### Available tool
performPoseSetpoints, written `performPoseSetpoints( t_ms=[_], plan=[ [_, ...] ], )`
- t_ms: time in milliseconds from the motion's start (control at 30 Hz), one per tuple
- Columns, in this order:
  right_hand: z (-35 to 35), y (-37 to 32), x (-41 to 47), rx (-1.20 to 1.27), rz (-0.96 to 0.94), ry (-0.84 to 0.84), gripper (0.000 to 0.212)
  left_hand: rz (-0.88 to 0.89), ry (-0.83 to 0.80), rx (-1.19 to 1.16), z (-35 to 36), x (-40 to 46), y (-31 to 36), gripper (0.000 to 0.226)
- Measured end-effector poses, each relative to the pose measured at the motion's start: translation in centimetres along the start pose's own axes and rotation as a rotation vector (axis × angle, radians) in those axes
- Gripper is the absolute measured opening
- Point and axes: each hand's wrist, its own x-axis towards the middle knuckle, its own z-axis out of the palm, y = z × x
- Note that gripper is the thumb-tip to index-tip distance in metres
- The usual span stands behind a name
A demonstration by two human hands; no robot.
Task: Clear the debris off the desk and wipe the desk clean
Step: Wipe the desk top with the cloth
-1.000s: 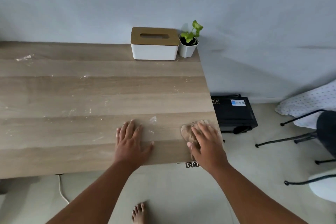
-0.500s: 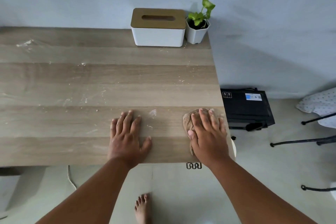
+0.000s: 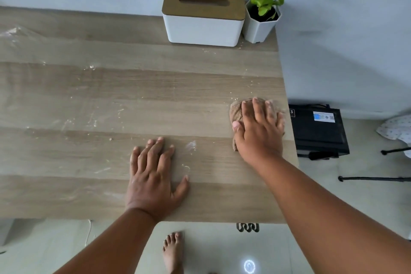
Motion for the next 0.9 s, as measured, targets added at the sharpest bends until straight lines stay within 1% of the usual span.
performPoseSetpoints(
  t_ms=[167,300,400,500,567,633,700,767,833,900],
  plan=[
    [-0.7,-2.0,5.3,0.032,-0.006,-0.009,0.069,-0.008,-0.010,-0.013,0.0,0.1,-0.1,0.079],
    [-0.7,-3.5,6.4,0.036,-0.057,-0.038,0.066,-0.010,-0.017,-0.006,0.0,0.0,-0.1,0.079],
    [-0.8,-4.1,4.5,0.052,-0.210,-0.031,0.061,-0.013,-0.023,-0.008,-0.1,0.1,-0.1,0.079],
    [-0.3,-4.7,0.2,0.083,-0.357,-0.034,0.059,-0.013,-0.039,-0.008,-0.3,0.1,0.0,0.078],
    [0.1,-4.0,-3.2,0.058,-0.441,-0.031,0.058,-0.023,-0.058,0.001,-0.5,0.1,0.1,0.078],
    [0.5,-1.9,-6.2,0.035,-0.483,-0.018,0.057,-0.027,-0.070,-0.004,-0.7,0.0,0.1,0.076],
    [0.4,0.9,-8.1,0.032,-0.456,-0.008,0.057,-0.029,-0.074,-0.023,-0.9,0.1,0.2,0.075],
    [-0.1,2.7,-8.5,0.026,-0.363,-0.021,0.058,-0.033,-0.075,-0.029,-1.0,0.1,0.3,0.074],
    [-0.5,2.6,-7.5,0.008,-0.251,-0.045,0.060,-0.035,-0.074,-0.030,-1.1,0.1,0.4,0.073],
    [-0.7,0.7,-5.5,-0.014,-0.154,-0.057,0.064,-0.034,-0.078,-0.029,-1.1,0.1,0.4,0.072]
  ],
)
